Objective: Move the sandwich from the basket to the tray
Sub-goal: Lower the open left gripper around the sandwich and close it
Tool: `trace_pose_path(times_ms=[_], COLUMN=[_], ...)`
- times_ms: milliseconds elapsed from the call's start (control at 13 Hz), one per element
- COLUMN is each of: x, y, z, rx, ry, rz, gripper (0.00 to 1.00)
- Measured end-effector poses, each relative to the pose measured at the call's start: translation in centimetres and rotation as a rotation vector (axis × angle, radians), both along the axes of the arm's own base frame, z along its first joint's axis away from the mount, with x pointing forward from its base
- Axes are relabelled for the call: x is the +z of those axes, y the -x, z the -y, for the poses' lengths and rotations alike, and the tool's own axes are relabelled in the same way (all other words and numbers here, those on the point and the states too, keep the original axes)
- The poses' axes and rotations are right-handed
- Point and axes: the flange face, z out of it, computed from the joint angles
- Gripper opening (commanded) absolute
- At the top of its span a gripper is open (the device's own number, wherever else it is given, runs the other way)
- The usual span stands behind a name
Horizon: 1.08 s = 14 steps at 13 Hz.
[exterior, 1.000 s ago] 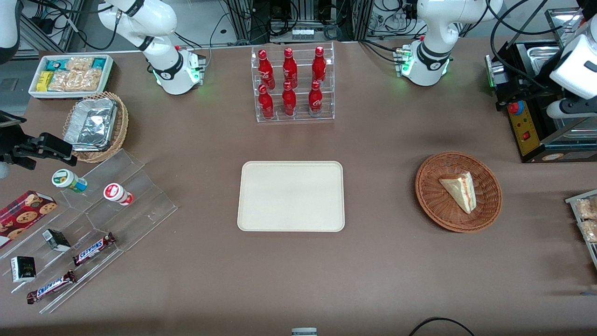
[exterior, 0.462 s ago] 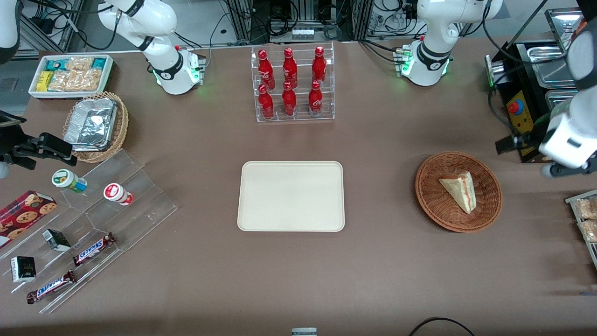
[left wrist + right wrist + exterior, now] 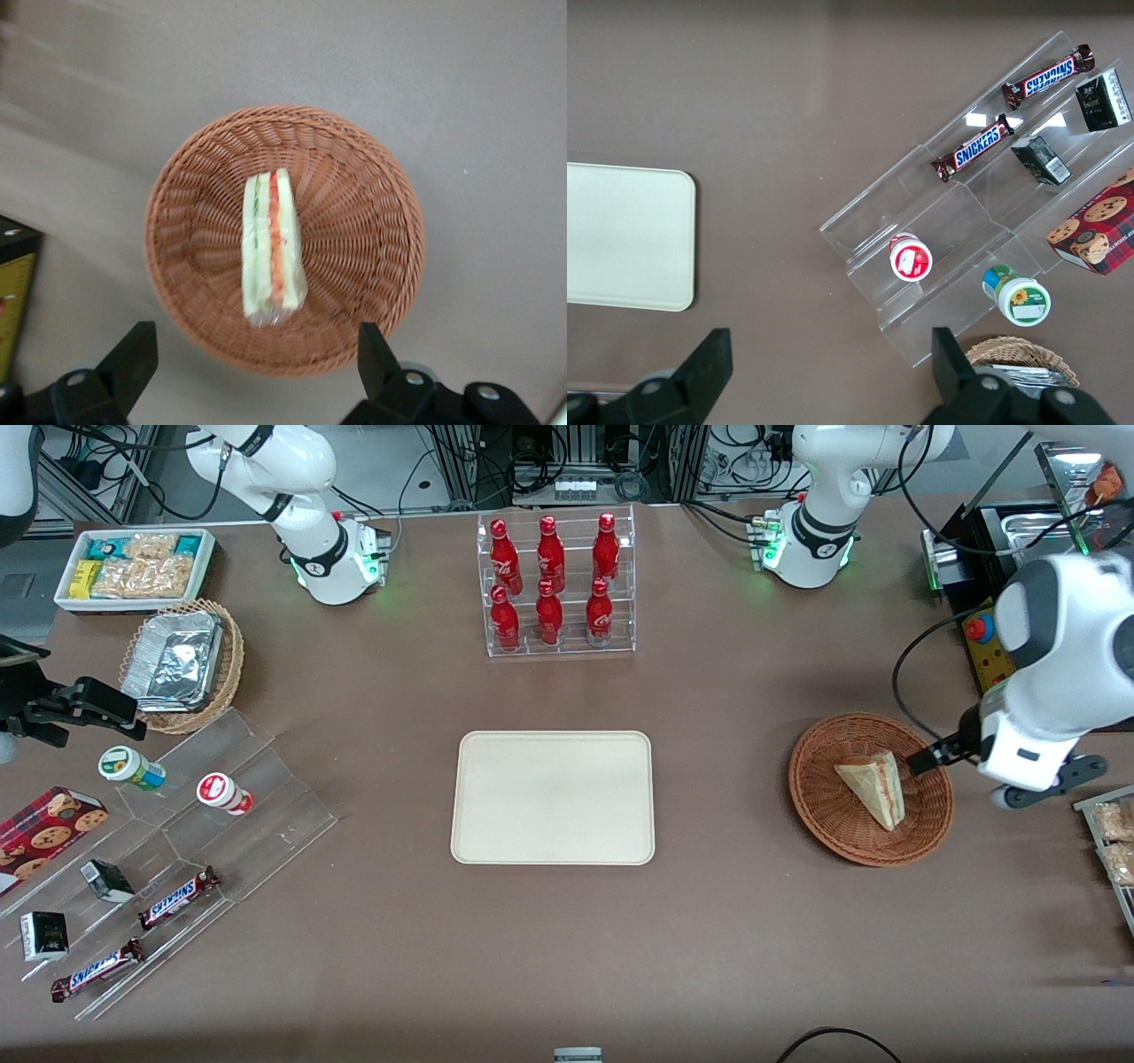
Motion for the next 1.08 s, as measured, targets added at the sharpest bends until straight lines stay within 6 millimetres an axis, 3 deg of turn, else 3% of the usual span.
trace_pose_path(times_ms=[231,538,1077], x=[-5.7,-10.7,-13.1], y=[0.7,1.8,3.5], z=[0.2,0.3,0.2], rx=[0.068,0.109,0.138], ry=[0.004,0.01,-0.012], rz=[0.05,0.07,0.021], gripper=[1.0,1.0,1.0])
